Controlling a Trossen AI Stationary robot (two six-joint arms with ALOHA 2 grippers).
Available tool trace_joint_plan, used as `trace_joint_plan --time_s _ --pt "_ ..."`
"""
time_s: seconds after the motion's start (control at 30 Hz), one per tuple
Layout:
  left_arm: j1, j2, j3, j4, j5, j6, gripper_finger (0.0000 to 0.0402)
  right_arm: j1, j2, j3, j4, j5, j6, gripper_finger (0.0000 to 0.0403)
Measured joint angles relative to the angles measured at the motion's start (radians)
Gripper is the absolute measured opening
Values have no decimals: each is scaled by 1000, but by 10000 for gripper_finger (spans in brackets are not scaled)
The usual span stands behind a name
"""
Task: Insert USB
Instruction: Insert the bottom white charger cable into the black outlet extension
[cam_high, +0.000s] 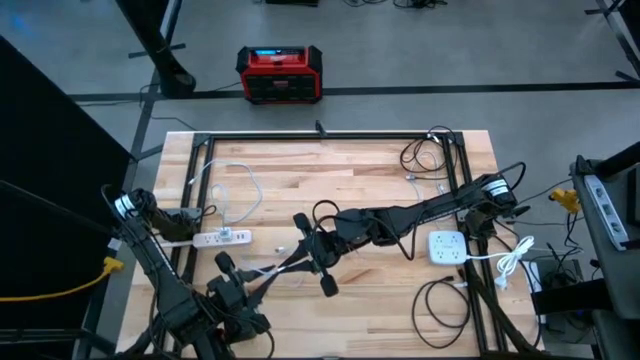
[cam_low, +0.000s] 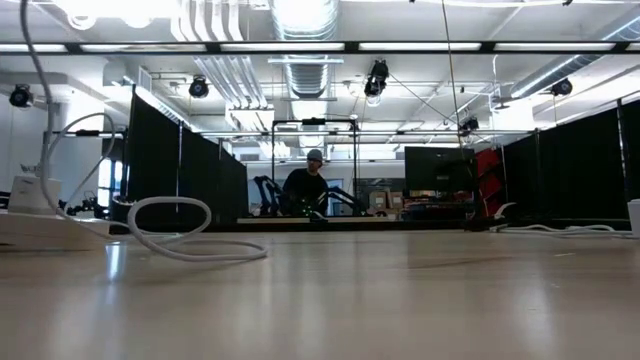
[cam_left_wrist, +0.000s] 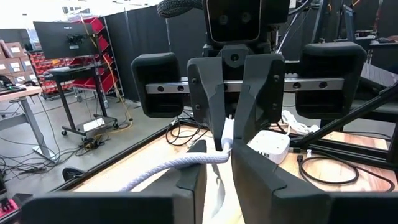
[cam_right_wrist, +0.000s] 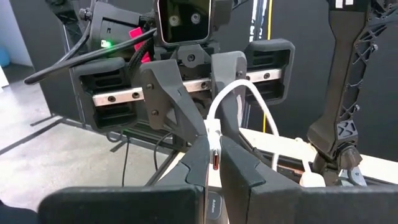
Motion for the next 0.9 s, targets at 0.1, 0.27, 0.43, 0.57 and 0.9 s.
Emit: trace_joint_plan --time_s 0.1,0.27,0.43,0.57,0.9 --pt "0 0 0 3 -2 11 34 0 0 0 0 3 2 11" --pt "0 0 0 7 -7 18 5 -1 0 0 1 4 14 11" --pt "-1 0 0 11 -7 21 1 -1 0 0 -9 3 12 11" --pt "-16 0 0 13 -10 24 1 0 0 1 -45 -8 3 53" --pt "-46 0 0 39 -18 29 0 1 -3 0 -102 -79 -30 168"
